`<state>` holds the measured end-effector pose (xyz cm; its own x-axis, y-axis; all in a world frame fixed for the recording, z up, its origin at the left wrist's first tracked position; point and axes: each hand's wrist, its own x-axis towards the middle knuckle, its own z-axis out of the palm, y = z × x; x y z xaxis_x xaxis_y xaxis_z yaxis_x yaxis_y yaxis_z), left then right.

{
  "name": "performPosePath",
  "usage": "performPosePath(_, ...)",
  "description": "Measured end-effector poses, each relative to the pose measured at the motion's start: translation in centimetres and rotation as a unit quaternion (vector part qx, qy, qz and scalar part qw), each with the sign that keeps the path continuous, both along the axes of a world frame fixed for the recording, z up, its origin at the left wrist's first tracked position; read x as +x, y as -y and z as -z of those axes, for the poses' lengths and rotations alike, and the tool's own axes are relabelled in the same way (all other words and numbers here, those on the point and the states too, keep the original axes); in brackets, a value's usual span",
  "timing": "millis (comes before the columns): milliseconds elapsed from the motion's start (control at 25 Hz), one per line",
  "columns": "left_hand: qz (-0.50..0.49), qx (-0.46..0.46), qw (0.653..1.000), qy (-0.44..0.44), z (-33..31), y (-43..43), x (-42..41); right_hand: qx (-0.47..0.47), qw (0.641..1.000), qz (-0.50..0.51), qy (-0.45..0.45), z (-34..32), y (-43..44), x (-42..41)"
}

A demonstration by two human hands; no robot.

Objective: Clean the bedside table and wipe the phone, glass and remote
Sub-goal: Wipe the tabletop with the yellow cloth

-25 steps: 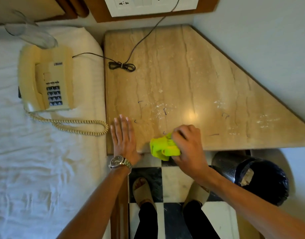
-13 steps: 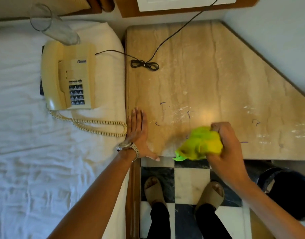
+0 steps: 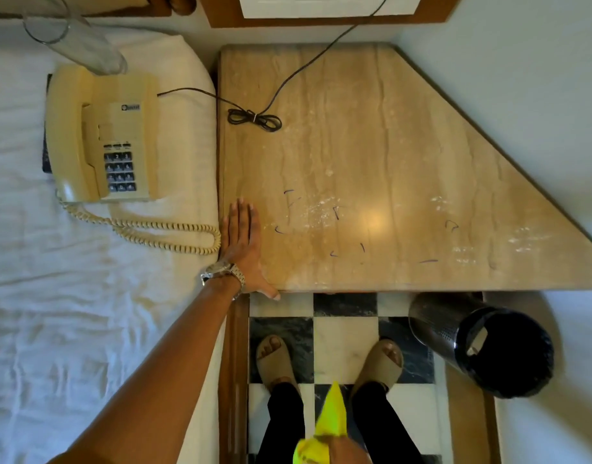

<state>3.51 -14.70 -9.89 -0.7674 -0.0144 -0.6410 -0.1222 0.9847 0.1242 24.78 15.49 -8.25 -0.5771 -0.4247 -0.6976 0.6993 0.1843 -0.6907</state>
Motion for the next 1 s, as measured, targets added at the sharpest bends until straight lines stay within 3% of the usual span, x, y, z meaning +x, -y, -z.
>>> performPosePath(40,-0.002,-0.006,1.0,-0.006,-0.1,0.4,-0.3,0.037,0.999,-0.01,-0.028,0.9,-0.4,0.9)
performPosePath(80,-0.001,-0.007,1.0,-0.01,-0.1,0.6,-0.5,0.116,0.983,-0.092,-0.105,1.7,-0.8,2.0)
performPosePath(120,-0.001,-0.003,1.0,-0.012,-0.1,0.5,-0.5,0.163,0.945,-0.203,-0.196,2.4,-0.8,3.5)
performPosePath(160,-0.004,0.001,1.0,-0.013,-0.2,0.3,-0.6,0.193,0.919,-0.285,-0.191,1.4,-0.6,3.2)
performPosePath(200,-0.008,0.004,1.0,-0.008,-0.4,0.2,-0.7,0.221,0.909,-0.303,-0.182,0.0,0.2,2.0)
performPosePath(320,-0.011,0.013,1.0,0.014,-0.8,0.4,-0.1,0.239,0.956,-0.116,-0.126,-3.8,2.7,-8.2)
performPosePath(440,-0.037,0.031,0.999,-0.006,-0.9,1.1,-1.4,0.199,0.954,-0.056,-0.218,-5.6,5.9,-20.2)
performPosePath(520,-0.077,0.012,0.997,-0.028,-1.1,2.4,-3.7,0.221,0.93,-0.048,-0.292,-6.0,8.0,-29.6)
performPosePath(720,-0.108,0.047,0.993,0.022,-1.4,-0.6,-1.9,0.318,0.846,0.072,-0.423,-5.9,4.6,-38.0)
performPosePath(800,-0.114,0.044,0.992,0.027,-0.8,-0.1,-2.1,0.404,0.799,0.04,-0.443,-4.3,3.9,-41.0)
performPosePath(880,-0.121,0.043,0.991,0.033,-0.7,0.3,-2.8,0.509,0.748,-0.065,-0.421,-2.0,3.9,-42.8)
performPosePath(920,-0.115,0.047,0.991,0.041,-0.6,0.6,-2.9,0.499,0.751,-0.092,-0.421,-0.9,4.2,-43.5)
performPosePath(1000,-0.105,0.051,0.992,0.054,-0.4,1.0,-2.9,0.415,0.796,-0.075,-0.433,0.5,5.6,-44.8)
